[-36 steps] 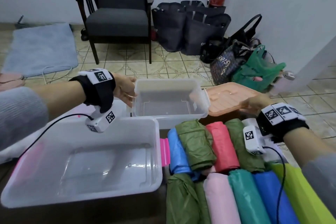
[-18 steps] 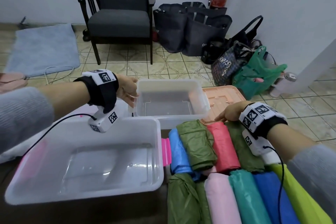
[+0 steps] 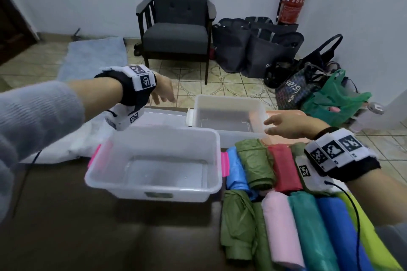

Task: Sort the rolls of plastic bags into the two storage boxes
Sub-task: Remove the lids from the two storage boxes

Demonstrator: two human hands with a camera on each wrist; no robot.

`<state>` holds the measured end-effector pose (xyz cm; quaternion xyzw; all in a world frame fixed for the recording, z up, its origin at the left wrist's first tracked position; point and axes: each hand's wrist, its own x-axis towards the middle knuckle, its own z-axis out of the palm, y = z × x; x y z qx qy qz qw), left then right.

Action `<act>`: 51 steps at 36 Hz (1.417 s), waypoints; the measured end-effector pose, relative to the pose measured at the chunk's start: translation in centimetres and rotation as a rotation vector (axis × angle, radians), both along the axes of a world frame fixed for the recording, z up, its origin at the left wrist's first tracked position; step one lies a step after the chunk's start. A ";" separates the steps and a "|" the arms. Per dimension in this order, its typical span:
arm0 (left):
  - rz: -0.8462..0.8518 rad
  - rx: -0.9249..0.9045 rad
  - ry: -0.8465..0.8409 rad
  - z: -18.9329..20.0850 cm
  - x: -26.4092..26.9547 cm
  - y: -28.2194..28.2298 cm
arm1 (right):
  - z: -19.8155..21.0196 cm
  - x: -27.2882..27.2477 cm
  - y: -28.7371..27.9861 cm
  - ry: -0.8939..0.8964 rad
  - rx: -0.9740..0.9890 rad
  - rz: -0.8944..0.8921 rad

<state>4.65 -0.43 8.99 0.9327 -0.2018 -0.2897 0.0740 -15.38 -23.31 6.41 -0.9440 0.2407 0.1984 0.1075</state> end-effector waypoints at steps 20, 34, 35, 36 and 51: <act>0.175 0.036 -0.305 -4.8 -6.7 14.0 | -9.2 -10.1 25.6 -0.240 0.494 0.392; 0.418 -0.262 -0.350 -8.9 -8.1 17.7 | -19.9 -10.2 28.9 -0.452 0.049 0.123; 0.440 -0.282 -0.345 -8.9 -8.2 17.9 | -20.0 -10.2 28.8 -0.484 0.024 0.128; 0.467 -0.298 -0.329 -8.9 -8.3 18.1 | -20.2 -10.3 28.8 -0.497 0.016 0.138; 1.007 -1.210 -0.020 -7.7 -16.1 26.7 | -21.3 -10.2 28.5 -0.435 0.030 0.179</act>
